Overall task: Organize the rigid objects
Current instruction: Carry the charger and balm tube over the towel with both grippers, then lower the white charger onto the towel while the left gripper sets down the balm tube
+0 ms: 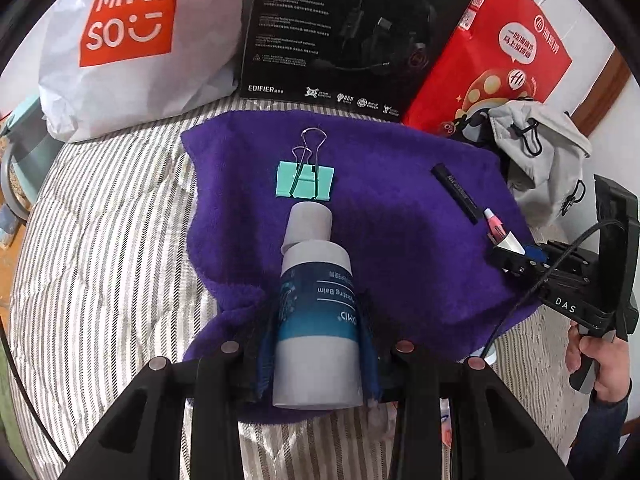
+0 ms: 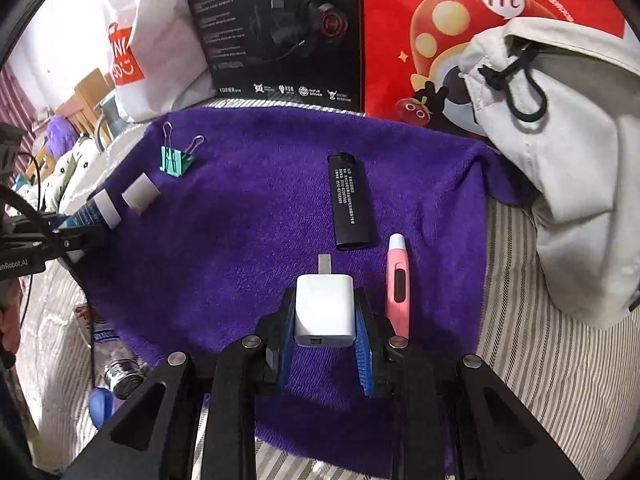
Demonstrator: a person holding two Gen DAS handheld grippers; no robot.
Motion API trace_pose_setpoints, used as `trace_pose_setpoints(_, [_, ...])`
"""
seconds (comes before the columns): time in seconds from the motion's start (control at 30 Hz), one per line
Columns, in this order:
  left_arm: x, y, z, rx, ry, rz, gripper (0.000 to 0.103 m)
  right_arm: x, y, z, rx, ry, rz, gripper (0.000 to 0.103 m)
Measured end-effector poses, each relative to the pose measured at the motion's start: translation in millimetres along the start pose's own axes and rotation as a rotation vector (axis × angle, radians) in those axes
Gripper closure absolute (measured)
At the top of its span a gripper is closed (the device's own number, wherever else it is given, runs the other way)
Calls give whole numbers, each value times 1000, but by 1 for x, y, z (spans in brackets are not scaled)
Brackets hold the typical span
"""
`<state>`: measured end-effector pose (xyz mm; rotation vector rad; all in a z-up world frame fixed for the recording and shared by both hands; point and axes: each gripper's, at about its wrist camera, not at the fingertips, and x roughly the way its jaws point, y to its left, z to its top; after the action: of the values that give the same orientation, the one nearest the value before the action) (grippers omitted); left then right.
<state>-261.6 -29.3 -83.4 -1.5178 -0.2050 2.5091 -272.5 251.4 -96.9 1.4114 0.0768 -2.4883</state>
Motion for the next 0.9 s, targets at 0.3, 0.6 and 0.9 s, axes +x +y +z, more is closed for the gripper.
trace_pose_setpoints(0.3, [18,-4,10,22,24,49,69,5,6,4,-43,-5,-35,77])
trace_pose_setpoints(0.6, [17,-12,7,50,-11,73,69,9,10,1,-96,-5,-43,77])
trace_pose_setpoints(0.9, [24,-17,7,101,-5,109,69,9,10,3,-109,10,-29,76])
